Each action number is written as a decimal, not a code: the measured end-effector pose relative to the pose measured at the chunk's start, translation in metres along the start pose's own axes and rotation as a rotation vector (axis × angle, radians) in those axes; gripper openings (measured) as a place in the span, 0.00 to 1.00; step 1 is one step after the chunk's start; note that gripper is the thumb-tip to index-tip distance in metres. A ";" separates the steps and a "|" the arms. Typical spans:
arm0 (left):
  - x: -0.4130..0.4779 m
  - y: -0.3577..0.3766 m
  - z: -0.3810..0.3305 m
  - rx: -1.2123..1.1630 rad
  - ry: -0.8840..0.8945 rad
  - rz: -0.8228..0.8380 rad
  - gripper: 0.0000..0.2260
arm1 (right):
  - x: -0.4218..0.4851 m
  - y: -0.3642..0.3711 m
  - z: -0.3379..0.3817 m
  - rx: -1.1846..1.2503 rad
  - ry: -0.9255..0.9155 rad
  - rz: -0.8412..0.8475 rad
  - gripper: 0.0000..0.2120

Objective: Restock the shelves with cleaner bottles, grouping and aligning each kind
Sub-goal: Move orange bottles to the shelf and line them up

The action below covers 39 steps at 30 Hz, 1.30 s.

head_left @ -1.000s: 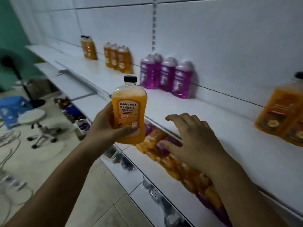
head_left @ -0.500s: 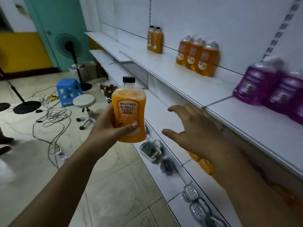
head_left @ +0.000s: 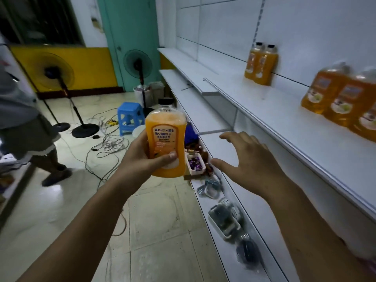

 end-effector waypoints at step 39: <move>0.609 0.210 0.053 -0.152 0.134 0.702 0.29 | 0.393 0.124 -0.170 -0.175 0.655 -0.214 0.31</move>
Point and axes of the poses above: each hand's wrist, its own x-axis towards the middle knuckle, its own y-axis out of the palm, z = x × y, the point moved 3 cm from there along x, towards the middle knuckle, and after that the axes turned 9 degrees about -z, right-handed, at the moved point
